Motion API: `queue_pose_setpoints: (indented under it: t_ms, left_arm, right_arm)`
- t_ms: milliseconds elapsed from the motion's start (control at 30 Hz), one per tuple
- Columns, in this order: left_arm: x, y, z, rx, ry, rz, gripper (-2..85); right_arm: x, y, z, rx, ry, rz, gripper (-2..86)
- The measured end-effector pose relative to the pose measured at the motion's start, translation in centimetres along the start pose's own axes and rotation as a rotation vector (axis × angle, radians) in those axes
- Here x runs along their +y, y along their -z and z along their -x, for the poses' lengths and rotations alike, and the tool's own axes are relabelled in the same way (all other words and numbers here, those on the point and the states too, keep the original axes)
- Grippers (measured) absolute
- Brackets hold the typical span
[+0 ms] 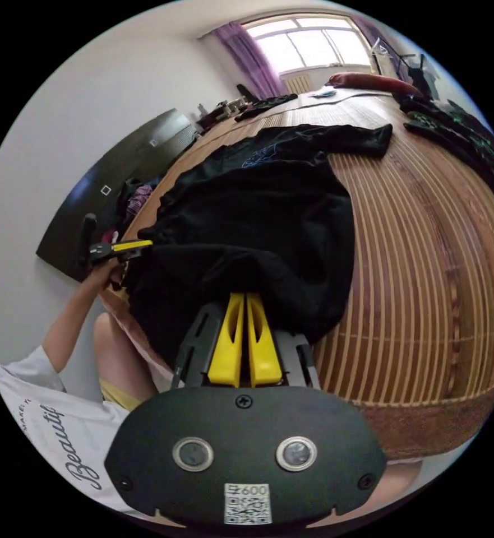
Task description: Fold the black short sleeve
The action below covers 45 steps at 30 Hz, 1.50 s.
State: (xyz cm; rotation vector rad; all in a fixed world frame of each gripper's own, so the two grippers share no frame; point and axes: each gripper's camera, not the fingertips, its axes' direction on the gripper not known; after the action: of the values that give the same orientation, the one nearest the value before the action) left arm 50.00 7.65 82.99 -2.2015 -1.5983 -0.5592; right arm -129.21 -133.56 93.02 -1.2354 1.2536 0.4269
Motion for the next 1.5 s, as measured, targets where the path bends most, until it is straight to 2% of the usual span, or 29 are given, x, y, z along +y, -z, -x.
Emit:
queue_pose_setpoints:
  t_ms: [100,200,267,367,467,567,633,733,767,833,933,967,1067,1200,1367,1433,1500]
  left_arm:
    - [5.1,0.2,-0.9,-0.011,-0.105,-0.040,0.9]
    - [10.5,0.7,-2.0,-0.093,-0.186,-0.059,1.2]
    - [14.7,0.4,-2.6,-0.240,-0.192,-0.029,1.7]
    - [18.8,1.6,-2.6,-0.289,-0.122,-0.091,3.1]
    - [21.3,3.7,-3.6,-0.251,-0.136,-0.222,6.7]
    - [21.8,3.2,-4.0,-0.117,-0.126,-0.238,10.0]
    - [21.9,1.4,-4.6,-0.059,-0.154,-0.217,10.9]
    - [21.7,-3.4,-6.1,-0.142,-0.255,-0.146,11.1]
    - [21.7,-4.3,-6.1,-0.149,-0.286,-0.156,10.8]
    - [21.7,-4.8,-5.5,-0.141,-0.301,-0.149,9.0]
    - [21.8,-4.8,-3.1,-0.048,-0.246,-0.142,4.0]
    - [22.2,-4.0,-1.7,-0.052,-0.201,-0.192,2.9]
    - [23.2,-1.6,1.9,0.018,-0.091,-0.310,1.9]
    - [23.4,-1.0,3.2,0.030,-0.099,-0.320,1.5]
    - [23.9,-2.2,3.5,-0.011,-0.162,-0.285,1.8]
    - [23.7,-3.9,3.9,0.083,-0.161,-0.249,2.4]
    - [23.4,-6.1,3.9,0.170,-0.163,-0.172,3.8]
  right_arm:
    - [3.4,1.3,1.1,0.019,0.023,-0.086,-0.8]
    - [6.2,2.4,3.9,0.160,0.119,-0.129,-0.8]
    - [7.4,3.1,6.5,0.305,0.177,-0.104,-0.8]
    - [7.9,4.1,8.7,0.432,0.184,-0.055,-0.5]
    - [8.2,6.5,10.7,0.332,0.193,-0.174,0.4]
    - [7.3,6.7,12.4,0.250,0.193,-0.202,6.4]
    - [6.5,4.5,13.0,0.302,0.213,-0.142,7.9]
    - [5.5,-0.5,12.0,0.474,0.168,-0.029,3.8]
    - [5.7,0.4,11.7,0.428,0.143,-0.107,1.3]
    - [5.8,2.2,11.0,0.348,0.085,-0.147,0.0]
    - [7.4,7.4,10.8,0.280,0.068,-0.313,-0.6]
    - [8.4,9.6,10.7,0.258,0.078,-0.385,-0.7]
    - [10.8,13.5,9.6,0.220,0.074,-0.443,-0.8]
    - [12.5,13.0,9.7,0.298,0.116,-0.372,-0.9]
    - [12.8,8.9,10.3,0.752,0.098,-0.152,-0.8]
    - [12.9,7.9,9.5,0.783,0.041,-0.109,-0.8]
    - [13.3,7.1,10.4,0.658,0.089,-0.116,-0.7]
